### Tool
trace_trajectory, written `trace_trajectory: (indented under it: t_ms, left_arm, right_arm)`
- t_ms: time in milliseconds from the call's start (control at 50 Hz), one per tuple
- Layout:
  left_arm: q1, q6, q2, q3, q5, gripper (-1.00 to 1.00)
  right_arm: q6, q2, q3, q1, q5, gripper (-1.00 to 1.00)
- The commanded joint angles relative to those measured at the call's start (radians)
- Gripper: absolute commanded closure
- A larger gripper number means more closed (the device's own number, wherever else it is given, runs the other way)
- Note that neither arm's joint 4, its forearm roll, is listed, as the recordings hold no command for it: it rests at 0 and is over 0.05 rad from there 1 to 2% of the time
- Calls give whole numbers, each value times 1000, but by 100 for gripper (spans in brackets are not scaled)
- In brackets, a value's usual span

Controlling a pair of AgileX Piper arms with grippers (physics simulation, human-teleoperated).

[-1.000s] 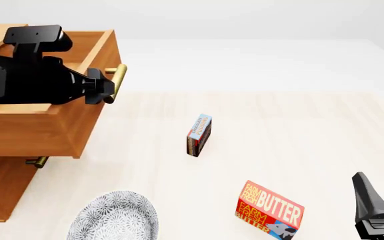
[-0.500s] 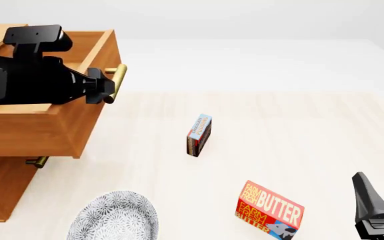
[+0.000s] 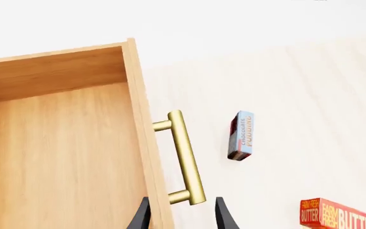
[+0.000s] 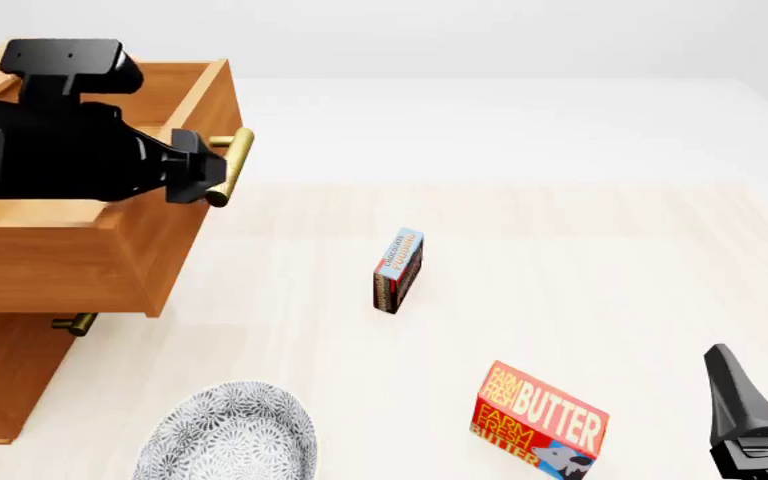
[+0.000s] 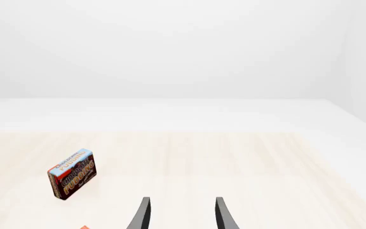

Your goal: Put the chocolate pudding in the top drawer of the cabinet and close it.

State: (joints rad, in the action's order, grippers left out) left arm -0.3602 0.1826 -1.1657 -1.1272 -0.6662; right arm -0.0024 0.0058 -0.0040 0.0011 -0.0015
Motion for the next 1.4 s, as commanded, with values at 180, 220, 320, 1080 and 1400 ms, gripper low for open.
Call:
trace_trajectory:
  t_ms: [180,220,320,1080,1400]
  left_arm:
    - [-100,-158,126,-117,-5,-100]
    - [-104,-160,136,-112,-3,-100]
    - [-105,-167,156,-106,-6,-100]
    - [-242,-283,586,386,345,-100]
    - [-321,-203,607,604,538,-100]
  right_arm:
    - [0,0,0,0,0,-100]
    - [0,0,0,0,1,-100]
    - [0,0,0,0,0,-100]
    - [0,0,1,0,0,-100]
    - [0,-1,0,0,0,-100]
